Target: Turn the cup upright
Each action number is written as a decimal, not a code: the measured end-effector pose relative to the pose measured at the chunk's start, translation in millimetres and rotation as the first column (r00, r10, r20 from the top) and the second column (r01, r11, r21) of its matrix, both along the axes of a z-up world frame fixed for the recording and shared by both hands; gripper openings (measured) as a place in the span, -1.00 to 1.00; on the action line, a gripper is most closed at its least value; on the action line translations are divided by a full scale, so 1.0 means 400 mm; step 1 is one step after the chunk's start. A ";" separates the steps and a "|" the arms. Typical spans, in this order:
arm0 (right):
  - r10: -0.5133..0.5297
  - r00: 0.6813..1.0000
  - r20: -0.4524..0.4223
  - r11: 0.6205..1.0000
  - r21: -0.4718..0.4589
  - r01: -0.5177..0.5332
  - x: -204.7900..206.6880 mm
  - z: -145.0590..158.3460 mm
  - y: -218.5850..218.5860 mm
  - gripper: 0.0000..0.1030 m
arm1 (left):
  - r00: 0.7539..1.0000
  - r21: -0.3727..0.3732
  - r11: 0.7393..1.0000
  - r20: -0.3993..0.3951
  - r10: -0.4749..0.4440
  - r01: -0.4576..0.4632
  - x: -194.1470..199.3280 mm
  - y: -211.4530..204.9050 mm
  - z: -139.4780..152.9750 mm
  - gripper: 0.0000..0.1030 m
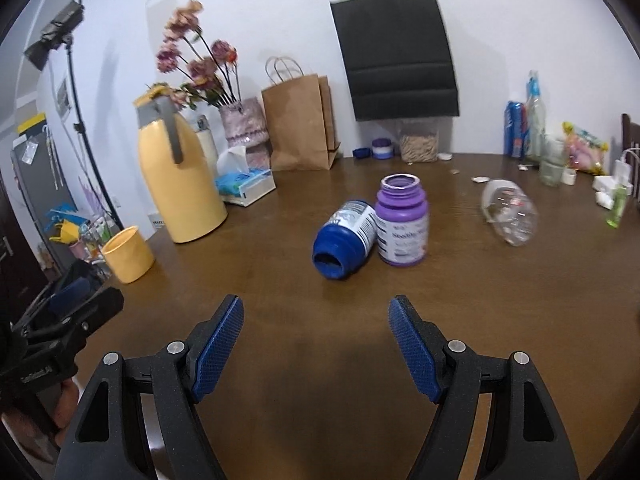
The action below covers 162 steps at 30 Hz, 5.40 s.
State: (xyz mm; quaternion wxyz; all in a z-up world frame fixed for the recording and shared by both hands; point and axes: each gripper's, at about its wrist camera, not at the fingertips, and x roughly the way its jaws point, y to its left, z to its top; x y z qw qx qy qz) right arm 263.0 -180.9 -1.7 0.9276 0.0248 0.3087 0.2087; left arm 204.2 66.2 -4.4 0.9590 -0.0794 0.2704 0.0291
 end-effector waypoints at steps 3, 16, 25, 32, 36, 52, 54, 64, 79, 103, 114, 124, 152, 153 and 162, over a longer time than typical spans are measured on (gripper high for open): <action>-0.006 1.000 -0.029 0.999 -0.047 0.004 0.095 -0.025 0.040 0.55 | 0.995 0.000 0.999 -0.093 0.032 -0.032 0.089 0.032 -0.027 1.00; -0.024 0.980 -0.200 0.997 -0.080 0.008 0.342 -0.155 0.152 0.55 | 0.978 0.028 0.993 -0.175 0.115 -0.112 0.278 0.105 -0.088 1.00; 0.217 0.956 -0.198 0.965 -0.105 -0.241 0.347 -0.160 0.257 0.06 | 0.969 -0.020 0.989 -0.206 0.137 -0.144 0.307 0.159 -0.109 1.00; 0.510 0.844 -0.166 0.832 -0.153 -0.533 0.231 -0.162 0.359 0.07 | 0.976 -0.082 0.987 -0.179 0.122 -0.139 0.347 0.202 -0.094 1.00; 0.590 0.786 -0.182 0.778 -0.132 -0.615 0.198 -0.164 0.366 0.07 | 0.975 -0.195 0.979 -0.222 0.012 -0.057 0.402 0.210 -0.106 0.96; 0.462 0.876 -0.139 0.857 -0.186 -0.481 0.295 -0.173 0.298 0.08 | 0.974 -0.065 0.995 -0.217 0.064 -0.080 0.368 0.177 -0.102 -0.04; 0.446 0.886 -0.131 0.867 -0.184 -0.463 0.308 -0.172 0.299 0.08 | 0.973 -0.070 0.996 -0.229 0.030 -0.047 0.358 0.170 -0.095 -0.03; 0.377 0.922 -0.093 0.918 -0.099 -0.385 0.341 -0.154 0.220 0.08 | 0.932 -0.097 0.988 -0.331 -0.145 0.119 0.357 0.102 -0.096 0.56; 0.361 0.930 -0.062 0.924 -0.106 -0.366 0.319 -0.155 0.212 0.08 | 0.890 -0.085 0.991 -0.436 -0.133 0.106 0.455 0.085 -0.166 0.15; 0.760 0.582 -0.289 0.646 0.438 -0.626 0.681 0.049 0.471 0.55 | 0.988 0.060 0.998 0.146 -0.041 0.033 0.447 0.101 0.007 0.15; 0.771 0.627 -0.110 0.637 0.127 -0.760 0.599 0.098 0.486 0.14 | 0.992 -0.032 0.996 0.094 -0.083 0.086 0.535 0.122 -0.039 0.17; 0.737 0.670 0.093 0.676 -0.130 -0.725 0.585 0.131 0.377 0.15 | 0.987 -0.082 0.991 0.128 -0.098 0.109 0.635 0.075 -0.042 0.29; 0.704 0.705 0.091 0.709 -0.032 -0.704 0.415 0.021 0.238 0.07 | 0.986 0.025 0.993 0.120 -0.118 0.116 0.369 -0.075 -0.054 0.16; 0.703 0.706 0.083 0.709 -0.011 -0.705 0.418 0.022 0.237 0.07 | 0.985 0.029 0.992 0.123 -0.123 0.120 0.364 -0.082 -0.052 0.16; 0.637 0.767 -0.080 0.765 0.189 -0.616 0.490 -0.022 0.183 0.07 | 0.994 -0.021 0.995 -0.052 -0.095 0.095 0.381 -0.083 -0.091 0.16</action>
